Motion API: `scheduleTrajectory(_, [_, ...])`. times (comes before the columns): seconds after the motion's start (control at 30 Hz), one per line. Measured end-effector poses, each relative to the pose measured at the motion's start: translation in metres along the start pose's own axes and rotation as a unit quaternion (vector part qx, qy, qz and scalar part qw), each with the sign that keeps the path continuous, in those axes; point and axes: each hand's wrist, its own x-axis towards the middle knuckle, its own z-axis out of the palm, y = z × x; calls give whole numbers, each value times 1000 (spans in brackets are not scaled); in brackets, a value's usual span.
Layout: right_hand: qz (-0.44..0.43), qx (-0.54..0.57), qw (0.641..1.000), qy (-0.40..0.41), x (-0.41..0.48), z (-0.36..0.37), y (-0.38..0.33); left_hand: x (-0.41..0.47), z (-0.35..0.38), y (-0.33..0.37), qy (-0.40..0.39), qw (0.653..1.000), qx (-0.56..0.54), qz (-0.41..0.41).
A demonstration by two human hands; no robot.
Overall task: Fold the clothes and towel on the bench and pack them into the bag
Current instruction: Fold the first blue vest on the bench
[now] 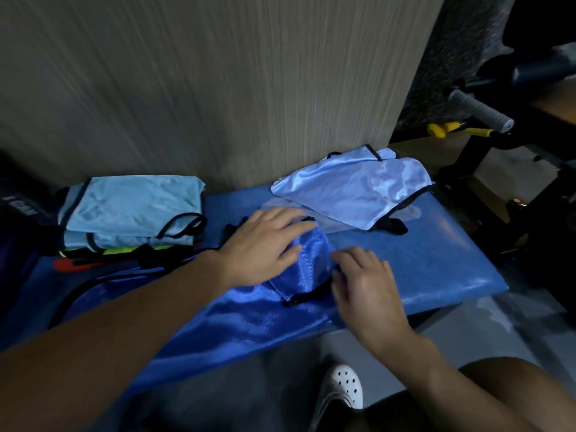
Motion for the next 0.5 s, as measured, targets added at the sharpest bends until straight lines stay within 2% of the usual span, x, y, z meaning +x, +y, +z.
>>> scheduleTrajectory(0.07, [44, 34, 998, -26, 1, 2, 16, 13, 11, 8, -48, 998, 22, 27])
scheduleTrajectory(0.2, [28, 61, 992, -105, 2, 9, 30, 18, 29, 8, -116, 992, 52, 24])
scheduleTrajectory(0.5, [-21, -68, 989, -132, 7, 10, 31, 6, 45, -17, -132, 985, 103, 39])
